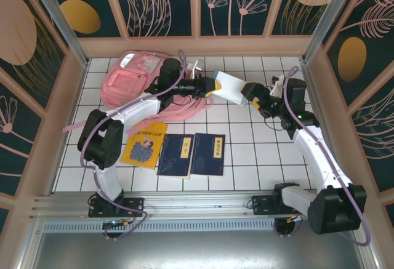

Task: Pack the student bag
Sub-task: Pick up the personal item from the middle-right of the table.

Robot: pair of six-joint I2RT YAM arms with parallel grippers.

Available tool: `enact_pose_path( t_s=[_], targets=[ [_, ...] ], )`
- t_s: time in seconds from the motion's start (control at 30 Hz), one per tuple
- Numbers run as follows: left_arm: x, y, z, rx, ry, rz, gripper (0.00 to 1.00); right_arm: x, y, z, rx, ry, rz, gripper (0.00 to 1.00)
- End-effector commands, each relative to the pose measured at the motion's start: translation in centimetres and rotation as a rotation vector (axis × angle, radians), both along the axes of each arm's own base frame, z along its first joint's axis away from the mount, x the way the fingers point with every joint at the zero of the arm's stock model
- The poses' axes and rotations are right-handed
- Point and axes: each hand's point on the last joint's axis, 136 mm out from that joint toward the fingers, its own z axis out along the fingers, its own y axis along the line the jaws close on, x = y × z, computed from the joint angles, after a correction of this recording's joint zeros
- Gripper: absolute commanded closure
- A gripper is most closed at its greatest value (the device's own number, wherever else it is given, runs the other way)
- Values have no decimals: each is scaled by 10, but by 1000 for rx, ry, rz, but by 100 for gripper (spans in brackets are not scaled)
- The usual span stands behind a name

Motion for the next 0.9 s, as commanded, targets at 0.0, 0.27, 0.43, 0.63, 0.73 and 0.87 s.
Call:
enact_pose_path(
  t_s=[0.0,0.27,0.43,0.63,0.73,0.87],
  targets=[
    [-13,4,56,-100,-124,-32,100,-4,11,0,68,-18,78,7],
    [-23,9,61,-118,-127,-37,100,-8,31,52,276,-187,178,29],
    [-27,11,57,-127,-115,-39,100,-11,36,68,355,-231,204,50],
    [-31,12,53,-126,-105,-54,100,-10,37,69,358,-231,192,91],
    [-26,11,43,-83,-96,-44,100,-7,35,65,327,-220,167,100],
    [-1,21,22,129,-136,66,51,0,20,56,197,-206,67,100]
  ],
)
